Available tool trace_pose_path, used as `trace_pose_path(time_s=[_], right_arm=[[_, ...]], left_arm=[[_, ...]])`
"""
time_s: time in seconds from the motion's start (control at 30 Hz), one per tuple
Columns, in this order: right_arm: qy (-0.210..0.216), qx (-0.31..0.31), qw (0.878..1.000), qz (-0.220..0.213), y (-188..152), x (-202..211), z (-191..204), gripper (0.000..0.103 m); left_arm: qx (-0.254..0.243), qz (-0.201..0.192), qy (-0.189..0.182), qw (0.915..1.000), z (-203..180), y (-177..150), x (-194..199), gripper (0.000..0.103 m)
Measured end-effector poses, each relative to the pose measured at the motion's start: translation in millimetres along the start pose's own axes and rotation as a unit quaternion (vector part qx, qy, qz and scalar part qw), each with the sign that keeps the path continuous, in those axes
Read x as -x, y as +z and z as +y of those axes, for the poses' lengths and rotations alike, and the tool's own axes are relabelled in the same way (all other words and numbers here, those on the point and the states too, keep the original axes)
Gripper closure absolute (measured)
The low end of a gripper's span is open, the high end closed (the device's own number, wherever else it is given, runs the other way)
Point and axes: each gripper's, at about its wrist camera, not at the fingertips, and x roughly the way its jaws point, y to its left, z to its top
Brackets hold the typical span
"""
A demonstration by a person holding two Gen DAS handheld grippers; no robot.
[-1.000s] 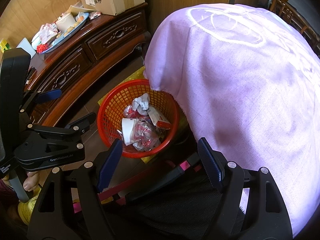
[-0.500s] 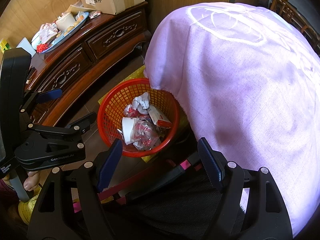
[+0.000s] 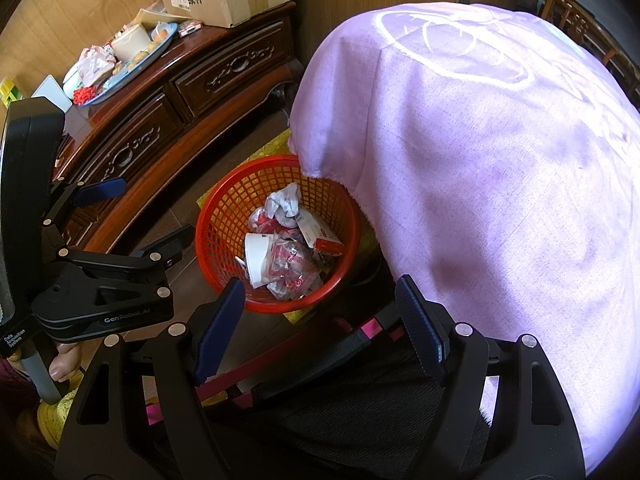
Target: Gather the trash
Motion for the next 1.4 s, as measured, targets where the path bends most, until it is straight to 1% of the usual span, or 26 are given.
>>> trace_pose_path(time_s=[1.4], right_arm=[[0.002, -0.001, 1.0, 0.004, -0.9, -0.7, -1.7, 0.028]], left_arm=[[0.0, -0.001, 0.001, 1.0, 0.6, 0.4, -1.3, 0.009]])
